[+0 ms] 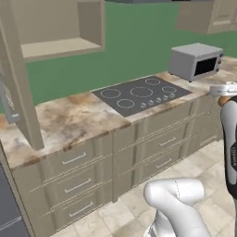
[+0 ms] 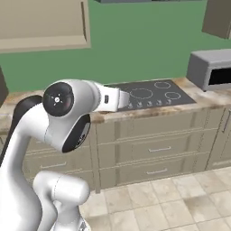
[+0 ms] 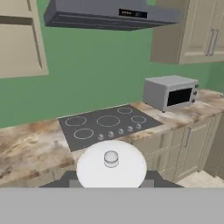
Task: Retrieve the shaker from the cabinet and place it next the steak on a plate on the dining table.
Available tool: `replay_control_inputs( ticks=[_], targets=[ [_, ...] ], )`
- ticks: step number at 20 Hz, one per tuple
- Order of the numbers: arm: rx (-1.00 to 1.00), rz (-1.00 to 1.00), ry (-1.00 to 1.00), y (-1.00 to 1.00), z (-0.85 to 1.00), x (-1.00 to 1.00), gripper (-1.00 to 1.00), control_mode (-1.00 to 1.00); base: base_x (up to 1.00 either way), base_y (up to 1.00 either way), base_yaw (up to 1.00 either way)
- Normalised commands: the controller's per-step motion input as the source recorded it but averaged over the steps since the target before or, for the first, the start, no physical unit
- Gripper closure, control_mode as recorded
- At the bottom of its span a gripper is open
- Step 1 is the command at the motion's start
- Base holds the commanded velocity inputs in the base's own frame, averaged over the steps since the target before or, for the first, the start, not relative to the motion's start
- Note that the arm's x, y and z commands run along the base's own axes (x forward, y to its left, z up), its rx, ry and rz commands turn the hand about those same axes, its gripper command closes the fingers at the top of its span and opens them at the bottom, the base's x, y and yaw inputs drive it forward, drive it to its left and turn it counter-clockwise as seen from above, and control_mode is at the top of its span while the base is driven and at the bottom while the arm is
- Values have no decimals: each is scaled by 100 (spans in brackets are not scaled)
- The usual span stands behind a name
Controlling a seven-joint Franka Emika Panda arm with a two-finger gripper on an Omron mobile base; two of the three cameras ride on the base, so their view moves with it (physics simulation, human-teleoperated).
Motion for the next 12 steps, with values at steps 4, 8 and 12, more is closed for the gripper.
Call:
replay_control_inputs(
  ticks=[4,8,12],
  targets=[
    [0,0,0,0,0,0,100,100,-39,-36,-53],
    [0,0,0,0,0,0,100,100,-46,-33,-58],
    [0,0,0,0,0,0,100,100,-62,-33,-59]
  ],
)
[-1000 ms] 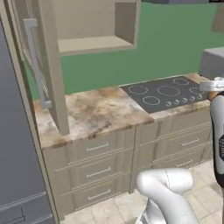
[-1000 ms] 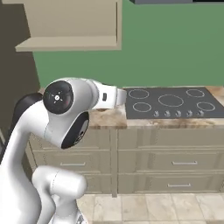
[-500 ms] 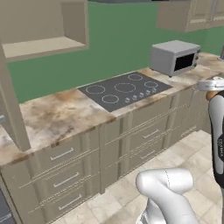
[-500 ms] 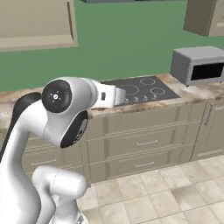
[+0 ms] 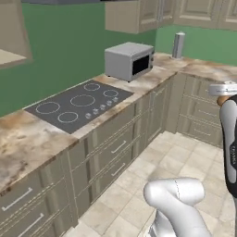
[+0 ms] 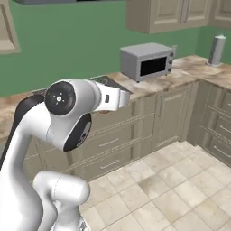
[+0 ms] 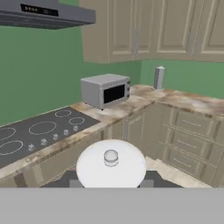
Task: Retrieve the shaker from the cabinet and place it next the steak on a plate on the dining table.
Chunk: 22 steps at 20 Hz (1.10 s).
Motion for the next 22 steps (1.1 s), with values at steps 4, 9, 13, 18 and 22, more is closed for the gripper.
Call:
replay_control_inputs(
  ticks=[4,9,13,18,22],
  targets=[
    [0,0,0,0,0,0,100,100,-86,-24,-56],
    [0,0,0,0,0,0,100,100,-92,-6,-49],
    [0,0,0,0,0,0,100,100,-86,-2,-47],
    [0,0,0,0,0,0,100,100,-70,0,-46],
    [0,0,0,0,0,0,100,100,-38,6,-42]
  ],
)
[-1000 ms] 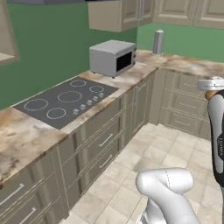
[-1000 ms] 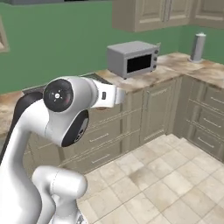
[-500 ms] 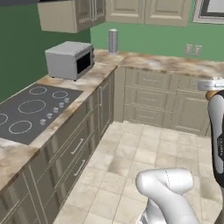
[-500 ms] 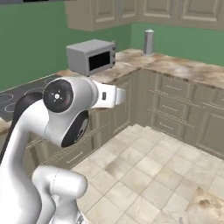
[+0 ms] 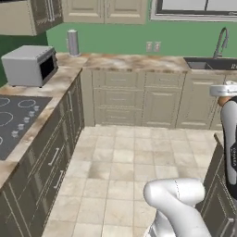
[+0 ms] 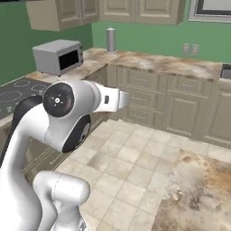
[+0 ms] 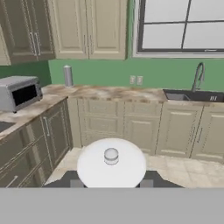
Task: Retrieve the shaker from the cabinet and place it next the steak on a plate on the dining table.
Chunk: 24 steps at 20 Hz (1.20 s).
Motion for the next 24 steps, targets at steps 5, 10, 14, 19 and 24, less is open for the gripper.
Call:
replay_control_inputs(
  ticks=[5,10,14,19,24],
  targets=[
    [0,0,0,0,0,0,100,100,0,30,-37],
    [0,0,0,0,0,0,100,100,0,49,-38],
    [0,0,0,0,0,0,100,100,32,58,-37],
    [0,0,0,0,0,0,100,100,86,50,-29],
    [0,0,0,0,0,0,100,100,100,5,-28]
  ],
)
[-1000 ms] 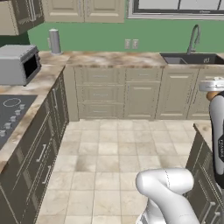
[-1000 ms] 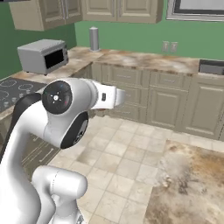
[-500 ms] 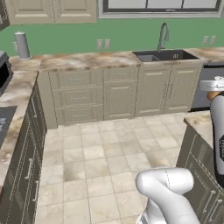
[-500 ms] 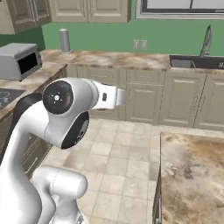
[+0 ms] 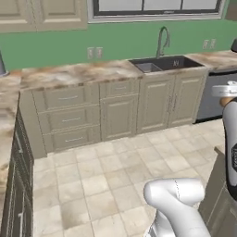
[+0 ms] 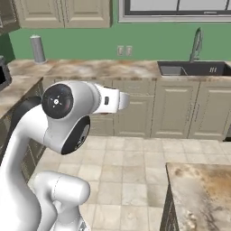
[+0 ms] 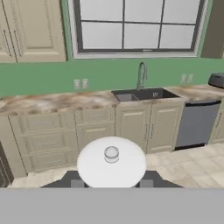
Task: Retrieve the shaker from the cabinet and place it next the steak on a plate on the dining table.
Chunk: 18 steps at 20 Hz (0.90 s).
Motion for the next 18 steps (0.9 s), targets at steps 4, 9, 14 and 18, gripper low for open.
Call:
replay_control_inputs(
  ticks=[4,9,14,18],
  targets=[
    [0,0,0,0,0,0,100,100,89,0,-46],
    [0,0,0,0,0,0,100,100,74,6,-60],
    [0,0,0,0,0,0,100,100,64,12,-62],
    [0,0,0,0,0,0,100,100,53,27,-61]
  ],
)
